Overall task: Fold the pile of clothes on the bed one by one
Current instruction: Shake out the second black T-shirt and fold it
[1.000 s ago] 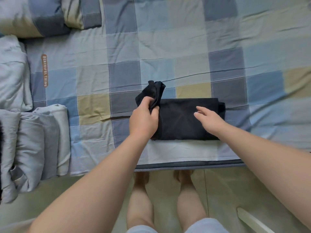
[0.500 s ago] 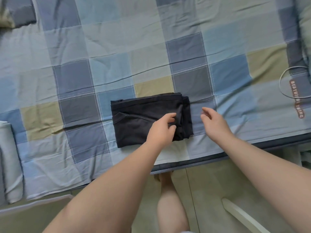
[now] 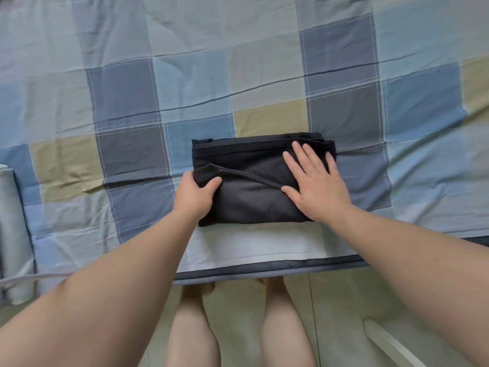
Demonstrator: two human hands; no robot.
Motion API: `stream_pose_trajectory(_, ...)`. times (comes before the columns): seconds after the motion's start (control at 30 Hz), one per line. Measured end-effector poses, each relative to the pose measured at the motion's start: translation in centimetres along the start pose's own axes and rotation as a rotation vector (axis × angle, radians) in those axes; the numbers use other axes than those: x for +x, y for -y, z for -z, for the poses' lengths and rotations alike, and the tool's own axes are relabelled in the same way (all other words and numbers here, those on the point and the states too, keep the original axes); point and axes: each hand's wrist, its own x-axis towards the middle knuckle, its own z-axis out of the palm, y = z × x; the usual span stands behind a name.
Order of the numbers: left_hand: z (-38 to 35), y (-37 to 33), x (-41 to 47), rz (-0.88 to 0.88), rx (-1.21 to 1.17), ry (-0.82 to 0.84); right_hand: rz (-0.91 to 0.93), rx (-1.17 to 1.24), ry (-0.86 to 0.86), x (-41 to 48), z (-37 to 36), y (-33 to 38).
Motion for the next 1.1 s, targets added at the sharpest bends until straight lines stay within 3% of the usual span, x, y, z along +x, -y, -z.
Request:
stream_pose_trajectory(0.1,0.3,0.6,1.0,0.011,-0.126,0.072,-0.101,0.079,-0.053,-1.1,0.0,-0.3)
stream_pose_trajectory(0.27,1.1,0.5,0.9,0.067,-0.365,0.230,-0.673,1.011,-0.138,-1.1,1.0,-0.3)
stream_pose_trajectory(0.37,1.4,0.3,0.9,0.106,-0.398,0.322,-0.844,1.324,0.052,-0.5,2.0,-1.3)
stream_pose_trajectory(0.47,2.6,0.3,0.2,0.144,-0.439,0.380,-0.845,1.477,0.329,-0.2,3.9,-1.7)
stream_pose_trajectory(0.53,3.8,-0.2,-1.2,0.181,-0.466,0.410,-0.802,1.502,0.373,-0.4,5.8,-1.7)
stream_pose_trajectory(0.73,11.5,-0.8,-8.2,0.205,-0.595,0.393,-0.615,1.346,0.291,-3.1,15.4,3.6)
stream_pose_trajectory(0.9,19.2,0.3,-15.3,0.163,-0.742,0.246,-0.463,1.202,0.270,-5.1,23.7,11.9)
stream_pose_trajectory(1.1,31.7,6.0,-22.2,0.116,-1.025,-0.013,-0.190,0.957,0.232,-5.1,33.3,28.1)
